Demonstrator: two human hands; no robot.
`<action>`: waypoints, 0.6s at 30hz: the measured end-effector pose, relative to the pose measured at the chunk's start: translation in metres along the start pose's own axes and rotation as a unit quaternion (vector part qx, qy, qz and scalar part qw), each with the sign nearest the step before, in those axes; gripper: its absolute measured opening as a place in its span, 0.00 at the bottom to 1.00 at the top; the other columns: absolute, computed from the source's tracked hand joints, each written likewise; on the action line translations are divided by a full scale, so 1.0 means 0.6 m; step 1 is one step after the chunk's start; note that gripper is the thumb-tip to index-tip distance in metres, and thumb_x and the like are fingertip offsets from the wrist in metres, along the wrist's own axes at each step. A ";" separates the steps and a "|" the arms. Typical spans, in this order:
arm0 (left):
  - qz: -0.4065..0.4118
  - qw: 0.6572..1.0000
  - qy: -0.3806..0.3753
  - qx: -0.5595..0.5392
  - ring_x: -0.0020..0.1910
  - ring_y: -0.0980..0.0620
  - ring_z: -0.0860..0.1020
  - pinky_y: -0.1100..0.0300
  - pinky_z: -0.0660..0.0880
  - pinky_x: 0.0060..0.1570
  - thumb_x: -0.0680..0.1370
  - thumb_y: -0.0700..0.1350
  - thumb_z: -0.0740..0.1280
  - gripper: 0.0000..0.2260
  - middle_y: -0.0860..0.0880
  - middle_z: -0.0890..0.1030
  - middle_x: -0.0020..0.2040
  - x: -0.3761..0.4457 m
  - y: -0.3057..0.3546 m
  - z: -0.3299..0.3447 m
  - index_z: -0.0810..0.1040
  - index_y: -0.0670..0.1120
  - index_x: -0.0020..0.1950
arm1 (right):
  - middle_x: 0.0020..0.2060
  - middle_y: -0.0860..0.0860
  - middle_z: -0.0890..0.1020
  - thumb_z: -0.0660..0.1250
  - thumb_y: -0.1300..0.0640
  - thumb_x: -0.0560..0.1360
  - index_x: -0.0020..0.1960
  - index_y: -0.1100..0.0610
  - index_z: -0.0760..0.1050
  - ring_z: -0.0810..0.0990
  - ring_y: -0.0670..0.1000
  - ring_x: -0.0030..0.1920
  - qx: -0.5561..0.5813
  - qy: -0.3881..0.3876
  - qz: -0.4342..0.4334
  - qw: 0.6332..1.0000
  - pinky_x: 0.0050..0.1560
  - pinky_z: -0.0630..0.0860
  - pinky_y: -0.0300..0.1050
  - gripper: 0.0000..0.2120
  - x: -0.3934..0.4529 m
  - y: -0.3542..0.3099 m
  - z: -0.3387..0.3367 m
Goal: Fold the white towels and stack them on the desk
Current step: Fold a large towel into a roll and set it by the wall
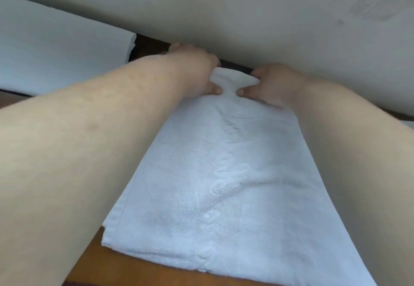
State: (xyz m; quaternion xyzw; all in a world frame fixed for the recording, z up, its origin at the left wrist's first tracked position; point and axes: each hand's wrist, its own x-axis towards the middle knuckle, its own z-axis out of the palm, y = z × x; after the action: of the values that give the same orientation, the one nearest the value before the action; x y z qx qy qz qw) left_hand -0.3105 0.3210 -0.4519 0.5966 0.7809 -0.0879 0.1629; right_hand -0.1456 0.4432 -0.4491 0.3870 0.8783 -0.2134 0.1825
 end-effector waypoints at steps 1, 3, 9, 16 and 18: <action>0.008 1.000 -0.005 0.025 0.53 0.44 0.73 0.50 0.66 0.49 0.73 0.67 0.64 0.25 0.48 0.75 0.52 0.004 0.000 -0.007 0.74 0.54 0.64 | 0.37 0.40 0.74 0.69 0.35 0.71 0.44 0.44 0.71 0.70 0.39 0.36 -0.004 0.005 -0.009 1.000 0.32 0.62 0.38 0.14 -0.001 -0.001 0.000; 0.044 0.999 0.013 0.007 0.48 0.45 0.71 0.54 0.65 0.44 0.73 0.64 0.66 0.20 0.48 0.73 0.49 0.005 0.003 -0.012 0.76 0.53 0.58 | 0.36 0.41 0.73 0.68 0.38 0.72 0.41 0.47 0.69 0.70 0.40 0.35 0.007 0.049 -0.028 0.998 0.31 0.61 0.40 0.15 -0.007 -0.002 0.001; -0.005 0.975 0.159 -0.156 0.45 0.46 0.73 0.55 0.67 0.42 0.76 0.52 0.67 0.11 0.52 0.76 0.46 -0.028 -0.001 0.005 0.75 0.55 0.57 | 0.43 0.50 0.76 0.69 0.46 0.75 0.47 0.54 0.70 0.75 0.56 0.46 0.078 0.202 -0.043 0.975 0.41 0.66 0.47 0.13 -0.037 -0.014 0.038; -0.011 0.942 0.310 -0.125 0.55 0.39 0.75 0.40 0.63 0.68 0.74 0.47 0.69 0.09 0.47 0.80 0.53 -0.083 0.001 0.039 0.83 0.47 0.52 | 0.63 0.49 0.76 0.69 0.44 0.73 0.68 0.49 0.73 0.70 0.56 0.64 0.062 0.277 -0.090 0.955 0.65 0.62 0.51 0.24 -0.069 -0.032 0.075; -0.026 0.945 0.308 -0.108 0.54 0.40 0.75 0.42 0.57 0.72 0.72 0.46 0.70 0.06 0.46 0.80 0.46 -0.097 0.010 0.037 0.81 0.46 0.46 | 0.58 0.49 0.78 0.69 0.44 0.73 0.64 0.48 0.77 0.71 0.55 0.63 0.048 0.248 -0.102 0.962 0.65 0.59 0.50 0.20 -0.073 -0.036 0.079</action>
State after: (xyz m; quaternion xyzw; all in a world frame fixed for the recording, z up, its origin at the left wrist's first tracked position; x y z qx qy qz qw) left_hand -0.2880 0.2629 -0.4512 0.5525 0.8134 0.1805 -0.0241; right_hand -0.1267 0.3790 -0.4629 0.3443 0.9197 -0.1701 -0.0820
